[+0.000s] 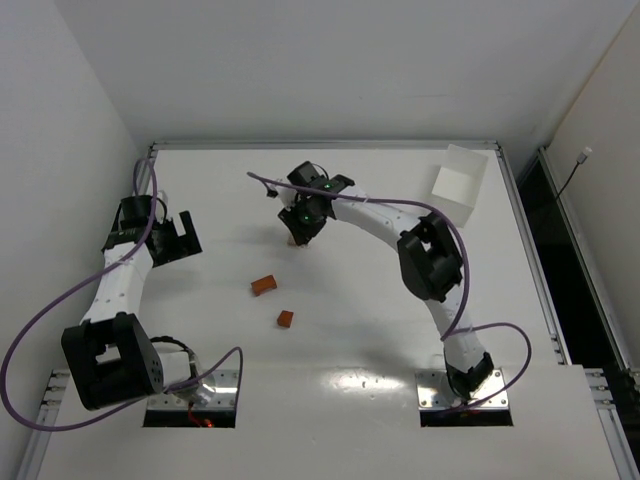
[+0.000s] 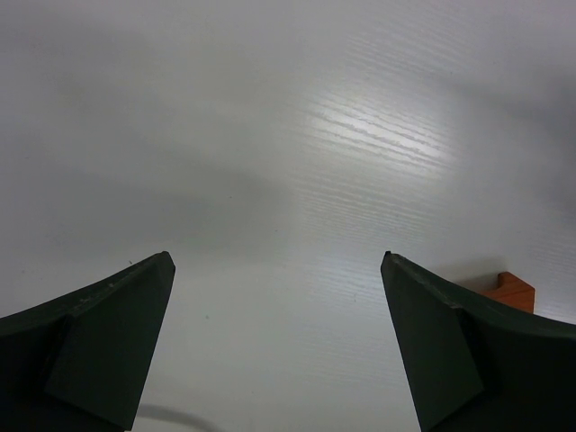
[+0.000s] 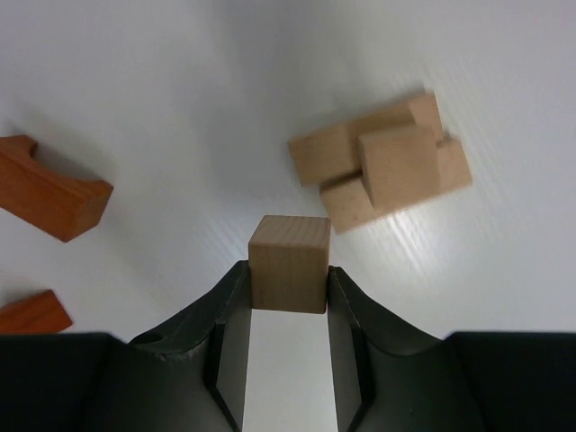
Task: Build the wood block tower
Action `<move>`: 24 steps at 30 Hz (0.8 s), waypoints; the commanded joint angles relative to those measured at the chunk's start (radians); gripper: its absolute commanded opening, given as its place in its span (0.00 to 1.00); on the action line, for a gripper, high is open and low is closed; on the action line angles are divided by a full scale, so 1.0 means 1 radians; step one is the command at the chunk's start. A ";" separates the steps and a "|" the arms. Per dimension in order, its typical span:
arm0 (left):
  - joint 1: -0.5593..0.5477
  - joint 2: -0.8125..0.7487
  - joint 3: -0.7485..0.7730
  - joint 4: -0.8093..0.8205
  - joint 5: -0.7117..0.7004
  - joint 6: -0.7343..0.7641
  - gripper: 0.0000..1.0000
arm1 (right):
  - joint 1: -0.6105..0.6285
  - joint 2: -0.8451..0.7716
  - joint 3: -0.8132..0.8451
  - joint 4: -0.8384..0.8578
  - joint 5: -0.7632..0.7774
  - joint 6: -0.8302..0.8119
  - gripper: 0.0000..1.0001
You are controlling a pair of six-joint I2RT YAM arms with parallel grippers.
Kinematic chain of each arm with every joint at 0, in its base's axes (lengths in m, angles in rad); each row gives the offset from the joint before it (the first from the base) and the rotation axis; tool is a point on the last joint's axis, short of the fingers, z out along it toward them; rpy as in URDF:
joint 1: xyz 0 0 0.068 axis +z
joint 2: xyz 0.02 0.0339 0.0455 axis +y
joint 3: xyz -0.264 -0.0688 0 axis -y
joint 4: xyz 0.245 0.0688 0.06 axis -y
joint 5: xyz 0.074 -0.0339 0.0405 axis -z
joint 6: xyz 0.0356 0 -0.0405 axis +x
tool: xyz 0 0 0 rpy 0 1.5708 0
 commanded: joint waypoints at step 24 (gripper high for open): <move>0.006 -0.071 -0.008 0.031 -0.006 -0.023 1.00 | 0.137 0.011 0.245 -0.245 0.582 0.957 0.00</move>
